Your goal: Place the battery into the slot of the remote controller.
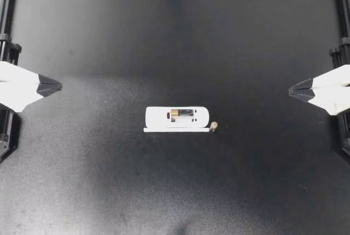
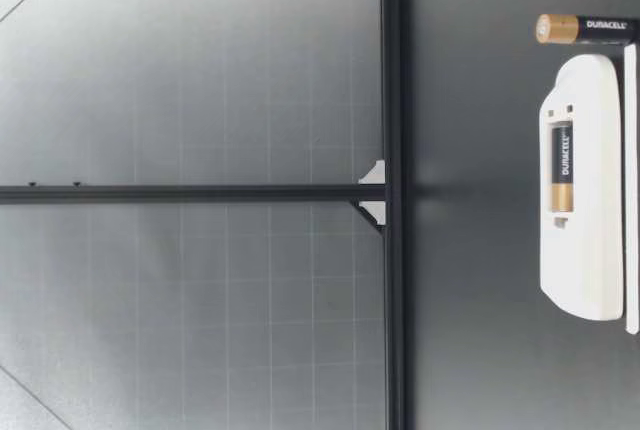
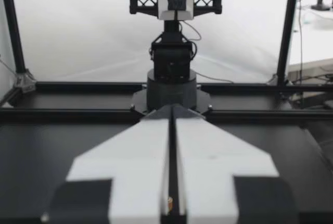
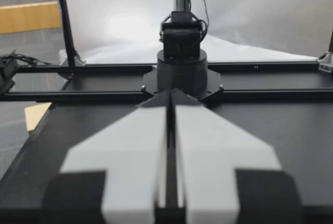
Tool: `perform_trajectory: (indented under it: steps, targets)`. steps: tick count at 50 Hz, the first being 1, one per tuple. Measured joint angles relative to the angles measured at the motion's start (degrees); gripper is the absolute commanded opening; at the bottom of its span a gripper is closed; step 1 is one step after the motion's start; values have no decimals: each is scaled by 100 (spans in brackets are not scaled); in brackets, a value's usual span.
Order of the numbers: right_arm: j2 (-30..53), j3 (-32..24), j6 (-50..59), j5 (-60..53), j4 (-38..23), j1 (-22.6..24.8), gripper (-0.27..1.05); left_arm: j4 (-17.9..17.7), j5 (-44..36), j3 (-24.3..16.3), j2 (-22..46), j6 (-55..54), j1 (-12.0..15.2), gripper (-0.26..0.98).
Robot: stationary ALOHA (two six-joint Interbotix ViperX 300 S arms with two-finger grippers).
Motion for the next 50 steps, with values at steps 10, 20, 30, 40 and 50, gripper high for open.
perform_trajectory:
  steps: [10,20,30,40,50]
  targets:
    - [18,53,0,-229,0,0,-18,0,-281,53,9,44,62,-16]
    - [483,-62,0,-721,0,-9,-18,0,-545,246,35,70,62,-16]
    - [1608,-598,26,-229,0,-62,-18,0,-729,325,105,70,62,-16]
    - [2733,-1485,35,1327,0,-88,-18,0,-738,325,211,70,70,-16]
    - [3498,-2188,35,2909,0,-141,-18,9,-738,325,264,70,70,-16]
